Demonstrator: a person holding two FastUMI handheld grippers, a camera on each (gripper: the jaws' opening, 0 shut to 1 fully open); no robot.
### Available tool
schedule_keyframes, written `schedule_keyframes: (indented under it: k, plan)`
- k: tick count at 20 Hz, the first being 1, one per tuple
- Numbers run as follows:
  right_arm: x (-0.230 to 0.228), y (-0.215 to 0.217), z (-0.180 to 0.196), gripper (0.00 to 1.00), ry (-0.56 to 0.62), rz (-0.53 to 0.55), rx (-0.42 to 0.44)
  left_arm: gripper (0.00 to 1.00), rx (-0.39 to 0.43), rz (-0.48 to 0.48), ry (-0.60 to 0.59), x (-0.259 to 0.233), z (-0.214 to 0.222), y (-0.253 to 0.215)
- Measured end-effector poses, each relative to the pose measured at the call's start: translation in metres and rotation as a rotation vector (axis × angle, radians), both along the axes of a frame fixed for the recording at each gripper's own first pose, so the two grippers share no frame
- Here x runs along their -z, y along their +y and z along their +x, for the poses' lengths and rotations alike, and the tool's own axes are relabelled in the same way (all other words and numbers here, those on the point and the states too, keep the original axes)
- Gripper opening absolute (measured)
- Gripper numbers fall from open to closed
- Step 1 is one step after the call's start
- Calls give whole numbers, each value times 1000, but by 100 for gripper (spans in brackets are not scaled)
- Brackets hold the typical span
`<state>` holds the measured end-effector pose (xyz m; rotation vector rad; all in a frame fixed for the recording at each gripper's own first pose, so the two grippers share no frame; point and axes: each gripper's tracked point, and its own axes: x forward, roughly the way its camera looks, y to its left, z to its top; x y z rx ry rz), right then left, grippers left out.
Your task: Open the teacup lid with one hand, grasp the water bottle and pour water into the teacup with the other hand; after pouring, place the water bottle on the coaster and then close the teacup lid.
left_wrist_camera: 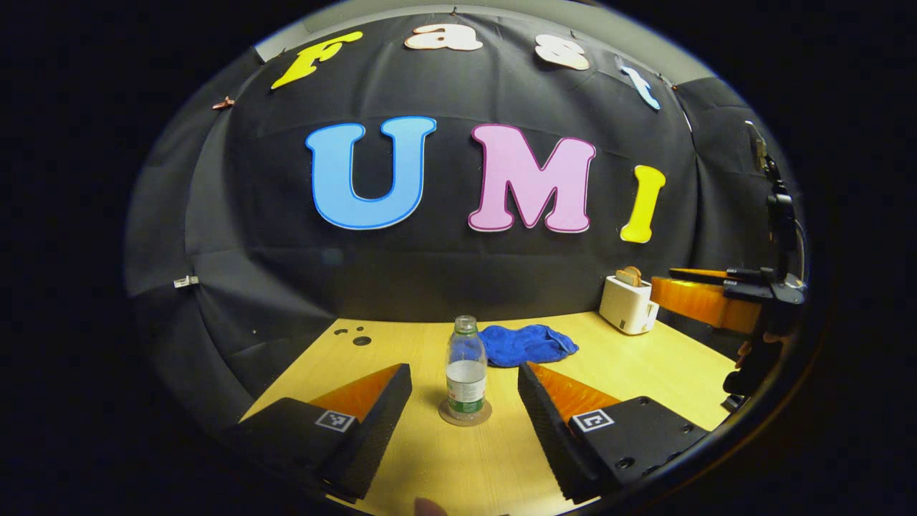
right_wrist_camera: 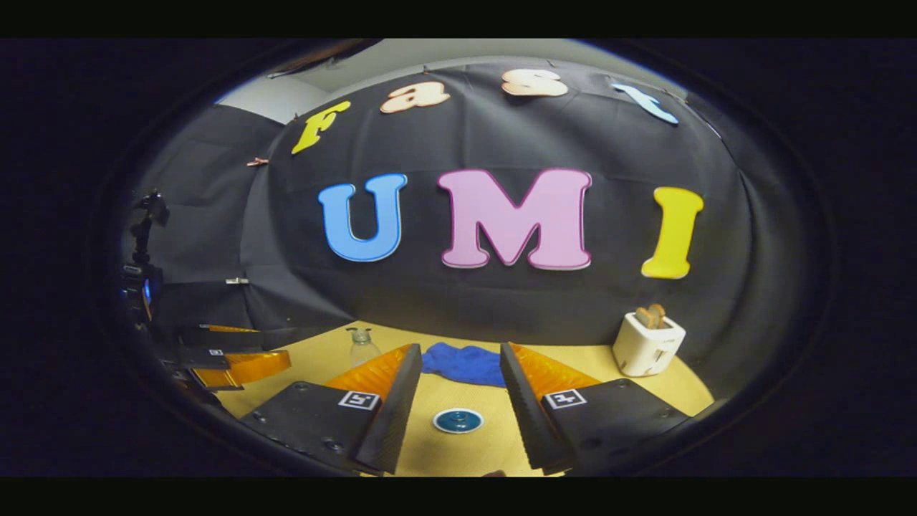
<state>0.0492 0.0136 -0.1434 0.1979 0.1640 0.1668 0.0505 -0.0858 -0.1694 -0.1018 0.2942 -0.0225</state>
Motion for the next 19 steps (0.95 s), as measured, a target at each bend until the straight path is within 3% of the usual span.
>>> schedule_keyframes:
  k: [8, 12, 19]
  plan:
    - [-86, 4, -47, 72, -34, -15, 19, 94, -19, 7, -35, -61, -34, 24]
    - [-90, 7, -69, 77, -16, -9, 25, 94, -20, 5, -43, -72, -49, 32]
    - [-98, -3, -80, 78, -19, -40, 79, 94, 8, 4, -69, -84, -61, 27]
